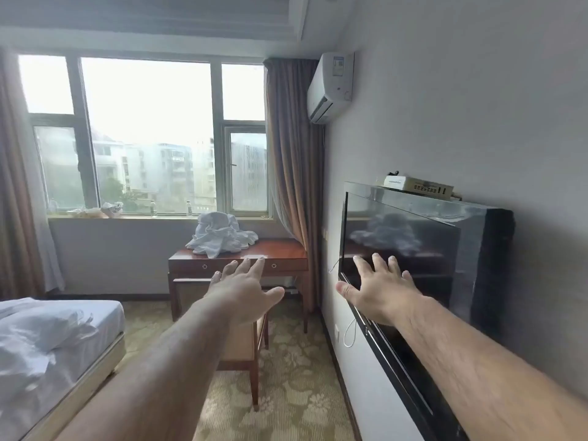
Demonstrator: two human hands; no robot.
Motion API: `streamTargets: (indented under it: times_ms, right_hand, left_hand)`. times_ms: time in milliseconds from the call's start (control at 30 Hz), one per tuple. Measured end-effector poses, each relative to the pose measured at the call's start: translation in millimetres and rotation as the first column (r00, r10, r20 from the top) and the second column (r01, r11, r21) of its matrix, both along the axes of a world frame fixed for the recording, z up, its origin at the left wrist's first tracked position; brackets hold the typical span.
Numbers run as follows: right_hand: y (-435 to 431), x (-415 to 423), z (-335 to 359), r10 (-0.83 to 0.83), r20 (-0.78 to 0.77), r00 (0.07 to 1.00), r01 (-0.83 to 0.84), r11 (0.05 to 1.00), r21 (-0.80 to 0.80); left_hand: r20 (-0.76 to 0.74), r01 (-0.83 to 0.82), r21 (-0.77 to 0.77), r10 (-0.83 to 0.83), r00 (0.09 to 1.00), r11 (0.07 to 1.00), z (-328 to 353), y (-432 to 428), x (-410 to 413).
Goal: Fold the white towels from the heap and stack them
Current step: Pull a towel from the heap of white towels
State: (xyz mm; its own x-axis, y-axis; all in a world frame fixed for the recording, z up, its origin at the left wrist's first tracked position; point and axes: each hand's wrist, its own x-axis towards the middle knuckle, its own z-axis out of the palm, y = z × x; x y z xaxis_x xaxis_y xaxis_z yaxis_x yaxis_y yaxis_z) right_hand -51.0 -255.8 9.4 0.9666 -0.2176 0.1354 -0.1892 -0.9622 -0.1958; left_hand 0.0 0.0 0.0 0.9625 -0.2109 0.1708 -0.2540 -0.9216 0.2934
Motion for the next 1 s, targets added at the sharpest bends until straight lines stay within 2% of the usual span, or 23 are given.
streamTargets:
  times_ms: [100,300,500,567,667,733,867,1000]
  right_hand:
    - [0.0,41.3,-2.4,0.006,0.007,1.000,-0.005,0.999,-0.042]
    - [17.0,147.9,-2.0,-0.060,-0.097,0.994,0.053,0.996,-0.070]
    - [45.5,260.2,20.1,0.097,0.105,0.990,-0.091,0.994,-0.064]
    - [51.5,291.2,10.3,0.070,0.069,0.995,-0.065,0.995,-0.073]
    - [55.3,331.2,-8.2,0.031,-0.015,0.999,-0.032,0.997,-0.063]
    - [51.2,358.8,-12.9,0.026,-0.013,1.000,-0.027,0.998,-0.055]
    - [38.2,420.9,-22.5,0.045,0.022,0.999,-0.043,0.995,-0.095]
    - [17.1,491.7,-23.6,0.012,-0.051,0.999,-0.016,0.997,-0.081]
  left_hand:
    - [0.016,-0.012,0.030,0.012,1.000,0.999,0.2,7.7,41.9]
    - [0.048,-0.042,0.039,0.040,0.998,0.998,3.1,41.1,149.7]
    - [0.084,-0.037,0.029,0.034,0.996,0.999,5.4,73.0,250.7]
    - [0.082,-0.049,0.041,0.045,0.996,0.998,0.3,81.5,280.5]
    - [-0.030,-0.060,0.112,0.063,0.998,0.992,-10.5,83.3,320.3]
    - [-0.076,-0.056,0.148,0.068,0.995,0.987,-16.7,78.8,348.3]
    - [0.013,-0.031,0.110,0.030,0.999,0.993,-30.3,66.2,408.5]
    - [-0.054,-0.066,0.147,0.075,0.996,0.987,-29.6,42.2,477.0]
